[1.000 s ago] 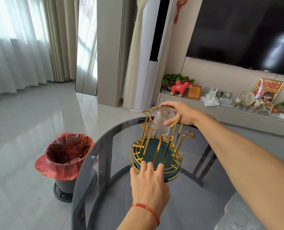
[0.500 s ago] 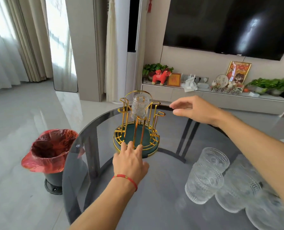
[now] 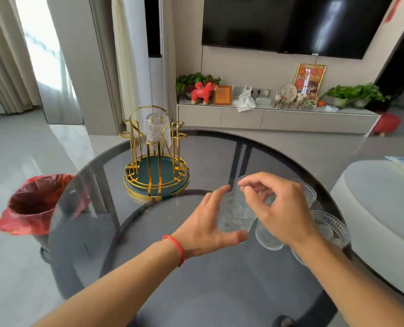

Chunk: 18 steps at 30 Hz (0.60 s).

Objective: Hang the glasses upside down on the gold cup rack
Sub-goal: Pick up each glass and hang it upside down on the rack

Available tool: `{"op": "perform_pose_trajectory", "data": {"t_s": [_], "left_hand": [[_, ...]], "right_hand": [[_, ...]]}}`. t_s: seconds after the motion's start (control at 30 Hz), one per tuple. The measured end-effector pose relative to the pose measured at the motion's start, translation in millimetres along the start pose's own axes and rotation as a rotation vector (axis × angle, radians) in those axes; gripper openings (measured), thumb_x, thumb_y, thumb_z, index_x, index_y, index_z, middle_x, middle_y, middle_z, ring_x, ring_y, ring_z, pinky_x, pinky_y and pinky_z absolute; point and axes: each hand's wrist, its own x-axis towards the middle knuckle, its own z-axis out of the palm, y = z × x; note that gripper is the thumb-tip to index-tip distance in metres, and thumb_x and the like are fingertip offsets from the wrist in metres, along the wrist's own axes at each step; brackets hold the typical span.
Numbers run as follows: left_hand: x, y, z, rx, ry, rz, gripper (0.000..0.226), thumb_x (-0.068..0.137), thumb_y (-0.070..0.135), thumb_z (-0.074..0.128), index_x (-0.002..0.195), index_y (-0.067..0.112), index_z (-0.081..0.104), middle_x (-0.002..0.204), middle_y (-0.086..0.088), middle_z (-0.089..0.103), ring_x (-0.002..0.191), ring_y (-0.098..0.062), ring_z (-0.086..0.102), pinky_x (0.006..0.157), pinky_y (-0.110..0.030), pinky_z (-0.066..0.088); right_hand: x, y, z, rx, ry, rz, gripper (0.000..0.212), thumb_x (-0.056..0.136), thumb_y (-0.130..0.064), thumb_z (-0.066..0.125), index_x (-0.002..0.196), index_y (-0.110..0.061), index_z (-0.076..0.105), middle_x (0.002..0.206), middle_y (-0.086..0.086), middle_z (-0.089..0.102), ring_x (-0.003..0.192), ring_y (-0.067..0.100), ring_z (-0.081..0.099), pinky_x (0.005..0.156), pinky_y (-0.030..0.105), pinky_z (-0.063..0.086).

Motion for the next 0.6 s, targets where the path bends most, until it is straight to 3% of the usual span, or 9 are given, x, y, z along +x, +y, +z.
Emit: {"op": "perform_pose_trajectory", "data": {"t_s": [0.07, 0.17, 0.33, 0.47, 0.53, 0.6], "left_hand": [[4.7, 2.6, 11.8, 0.053, 0.037, -0.001, 0.102, 0.076, 0.05, 0.081, 0.156, 0.024, 0.023, 0.15, 0.003, 0.043, 0.13, -0.012, 0.044, 0.104, -0.033, 0.048], [10.3, 2.6, 14.3, 0.077, 0.115, -0.011, 0.091, 0.073, 0.05, 0.084, 0.147, 0.023, 0.038, 0.138, 0.002, 0.055, 0.12, -0.016, 0.054, 0.098, -0.037, 0.053], [9.5, -6.2, -17.3, -0.164, 0.128, -0.211, 0.086, 0.054, 0.059, 0.088, 0.127, 0.027, 0.056, 0.116, 0.007, 0.068, 0.103, -0.009, 0.068, 0.091, -0.035, 0.06], [-1.2, -15.7, -45.0, -0.516, 0.269, -0.35, 0.086, 0.055, 0.05, 0.088, 0.129, 0.021, 0.057, 0.121, -0.005, 0.068, 0.106, -0.021, 0.071, 0.083, -0.046, 0.064], [-7.3, -15.8, -54.2, -0.704, 0.305, -0.356, 0.087, 0.059, 0.044, 0.085, 0.136, 0.016, 0.055, 0.126, -0.01, 0.067, 0.106, -0.023, 0.072, 0.079, -0.043, 0.064], [-12.0, -15.6, -62.9, -0.83, 0.314, -0.353, 0.081, 0.063, 0.038, 0.082, 0.137, 0.015, 0.056, 0.126, -0.013, 0.068, 0.104, -0.022, 0.073, 0.078, -0.043, 0.064]], "right_hand": [[-5.9, 3.3, 0.4, 0.051, 0.036, 0.053, 0.013, 0.091, -0.018, 0.067, 0.095, -0.02, 0.08, 0.085, -0.012, 0.08, 0.078, 0.011, 0.072, 0.068, 0.02, 0.053], [-10.3, 8.1, 0.9, 0.057, 0.062, 0.074, 0.014, 0.091, -0.021, 0.065, 0.092, -0.022, 0.079, 0.082, -0.013, 0.079, 0.077, 0.011, 0.073, 0.066, 0.02, 0.053], [-15.0, 5.0, 5.1, 0.13, 0.039, 0.097, 0.021, 0.094, -0.034, 0.059, 0.092, -0.025, 0.078, 0.08, -0.011, 0.079, 0.079, 0.011, 0.075, 0.066, 0.024, 0.056], [-16.1, -2.7, 14.1, 0.268, -0.034, 0.157, 0.026, 0.098, -0.042, 0.052, 0.101, -0.03, 0.076, 0.098, -0.015, 0.078, 0.094, 0.013, 0.075, 0.079, 0.032, 0.062], [-19.0, -5.4, 26.7, 0.267, -0.083, 0.17, 0.02, 0.101, -0.037, 0.054, 0.114, -0.034, 0.068, 0.116, -0.014, 0.073, 0.107, 0.007, 0.071, 0.085, 0.025, 0.06], [-21.6, -7.7, 42.7, 0.23, -0.159, 0.219, 0.031, 0.103, -0.04, 0.056, 0.133, -0.039, 0.052, 0.137, -0.013, 0.057, 0.12, -0.002, 0.061, 0.09, 0.016, 0.055]]}}
